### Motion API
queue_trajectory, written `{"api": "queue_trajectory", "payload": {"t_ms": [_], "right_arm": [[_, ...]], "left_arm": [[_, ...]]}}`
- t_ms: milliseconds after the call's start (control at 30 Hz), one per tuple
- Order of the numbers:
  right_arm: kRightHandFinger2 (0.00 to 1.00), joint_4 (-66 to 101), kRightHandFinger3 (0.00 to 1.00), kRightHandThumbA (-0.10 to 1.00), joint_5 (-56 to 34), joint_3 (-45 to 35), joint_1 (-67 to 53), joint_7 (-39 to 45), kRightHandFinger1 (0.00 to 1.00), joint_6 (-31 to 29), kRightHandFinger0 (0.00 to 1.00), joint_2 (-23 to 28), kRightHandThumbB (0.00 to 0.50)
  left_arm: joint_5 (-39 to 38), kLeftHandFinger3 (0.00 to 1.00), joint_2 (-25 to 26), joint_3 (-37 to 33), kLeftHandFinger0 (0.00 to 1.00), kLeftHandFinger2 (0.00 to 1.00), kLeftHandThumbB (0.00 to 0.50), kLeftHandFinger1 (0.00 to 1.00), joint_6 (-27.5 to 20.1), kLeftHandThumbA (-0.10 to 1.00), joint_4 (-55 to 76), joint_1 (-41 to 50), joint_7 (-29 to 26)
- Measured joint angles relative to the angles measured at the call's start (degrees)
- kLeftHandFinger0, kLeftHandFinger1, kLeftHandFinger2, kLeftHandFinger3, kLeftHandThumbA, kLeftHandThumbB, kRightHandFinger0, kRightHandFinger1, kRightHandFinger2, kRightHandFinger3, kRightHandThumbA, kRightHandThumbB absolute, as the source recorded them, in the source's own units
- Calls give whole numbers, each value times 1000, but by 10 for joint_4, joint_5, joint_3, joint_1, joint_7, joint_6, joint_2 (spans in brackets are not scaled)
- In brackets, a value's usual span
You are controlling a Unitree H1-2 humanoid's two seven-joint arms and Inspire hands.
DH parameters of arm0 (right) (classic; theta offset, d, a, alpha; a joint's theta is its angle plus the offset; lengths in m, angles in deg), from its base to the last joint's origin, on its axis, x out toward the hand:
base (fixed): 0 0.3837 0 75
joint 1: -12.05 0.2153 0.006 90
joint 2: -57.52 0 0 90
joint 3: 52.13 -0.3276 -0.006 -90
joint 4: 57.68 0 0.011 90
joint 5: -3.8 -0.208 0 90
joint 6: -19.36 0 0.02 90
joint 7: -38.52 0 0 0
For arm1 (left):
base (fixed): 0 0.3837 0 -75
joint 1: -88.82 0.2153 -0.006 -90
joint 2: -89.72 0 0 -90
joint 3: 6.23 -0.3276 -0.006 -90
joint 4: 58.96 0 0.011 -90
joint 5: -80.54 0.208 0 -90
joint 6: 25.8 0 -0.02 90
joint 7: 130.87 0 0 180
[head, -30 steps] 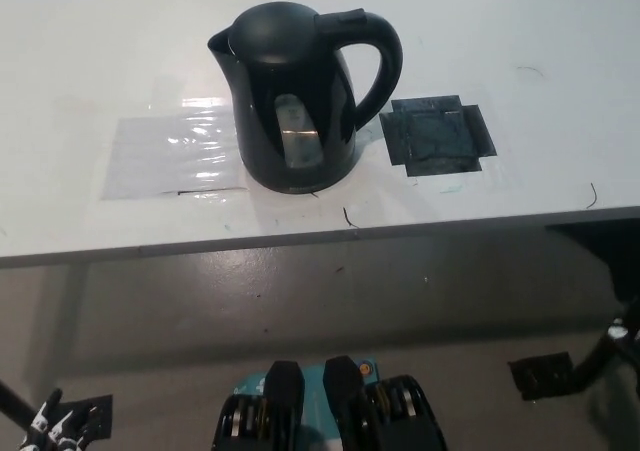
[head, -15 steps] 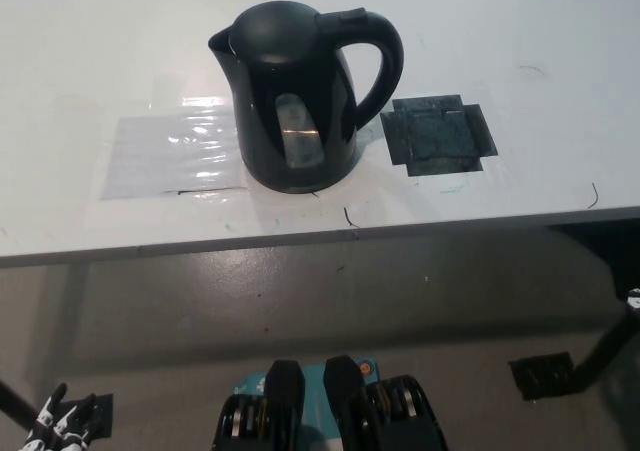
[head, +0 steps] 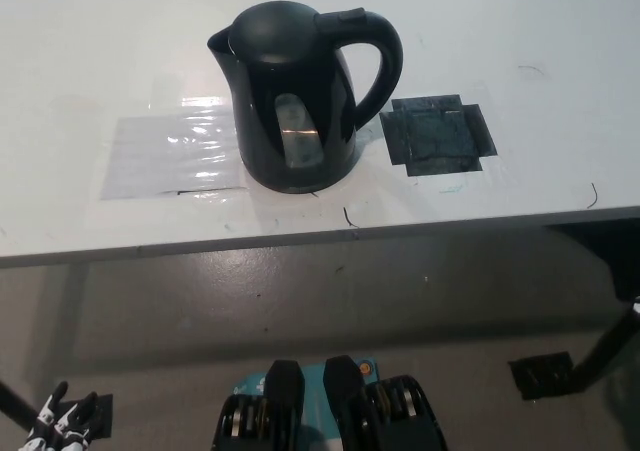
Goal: The robot uses its right hand to push down on the lid of a kettle kept in the middle of the desk to close it
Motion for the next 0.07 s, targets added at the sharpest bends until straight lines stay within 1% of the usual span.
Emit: {"api": "queue_trajectory", "payload": {"t_ms": [67], "right_arm": [[1000,-2,1000,208,0,0,2,0,992,0,1000,0,19]], "left_arm": [[0,1000,0,0,1000,860,224,1000,0,249,0,-2,0]]}}
